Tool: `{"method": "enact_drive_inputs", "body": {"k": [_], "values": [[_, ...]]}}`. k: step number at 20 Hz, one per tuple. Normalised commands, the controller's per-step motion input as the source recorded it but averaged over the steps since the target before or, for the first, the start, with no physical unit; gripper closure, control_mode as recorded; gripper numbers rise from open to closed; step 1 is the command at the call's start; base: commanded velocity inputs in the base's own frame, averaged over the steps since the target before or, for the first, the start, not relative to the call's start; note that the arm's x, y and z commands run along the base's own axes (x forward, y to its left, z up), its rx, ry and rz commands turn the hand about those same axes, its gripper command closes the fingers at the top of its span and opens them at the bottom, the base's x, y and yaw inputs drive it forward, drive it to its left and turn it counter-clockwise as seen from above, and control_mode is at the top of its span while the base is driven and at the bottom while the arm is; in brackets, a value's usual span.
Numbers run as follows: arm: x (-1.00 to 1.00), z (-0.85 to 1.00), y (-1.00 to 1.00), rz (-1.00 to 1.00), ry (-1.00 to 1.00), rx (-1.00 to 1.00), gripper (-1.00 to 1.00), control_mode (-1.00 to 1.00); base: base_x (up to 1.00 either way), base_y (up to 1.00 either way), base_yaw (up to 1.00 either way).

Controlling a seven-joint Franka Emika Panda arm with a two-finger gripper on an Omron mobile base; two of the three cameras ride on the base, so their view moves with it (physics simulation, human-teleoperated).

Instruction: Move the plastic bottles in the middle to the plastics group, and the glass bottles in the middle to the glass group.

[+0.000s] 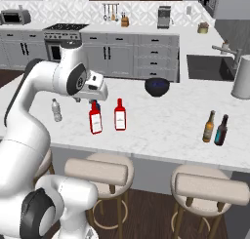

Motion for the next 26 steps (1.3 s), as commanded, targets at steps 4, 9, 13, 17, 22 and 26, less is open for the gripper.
{"method": "enact_drive_inputs", "body": {"k": [4, 9, 13, 17, 22, 26], "values": [[-0.04, -0.12, 0.00, 0.00, 0.09, -0.02, -1.00, -1.00, 0.00, 0.00, 0.00], [-0.02, -0.39, 0.13, 0.00, 0.01, -0.12, -1.00, -1.00, 0.00, 0.00, 0.00], [0.10, -0.37, 0.33, 0.00, -0.13, -0.05, -1.00, -1.00, 0.00, 0.00, 0.00], [0.29, -0.23, 0.27, 0.01, -0.19, 0.00, -1.00, -1.00, 0.00, 0.00, 0.00], [0.37, -0.16, 0.26, 0.00, -0.07, 0.00, -1.00, -1.00, 0.00, 0.00, 0.00], [0.46, -0.17, 0.29, -0.07, 0.00, 0.00, -1.00, -1.00, 0.00, 0.00, 0.00]]}}
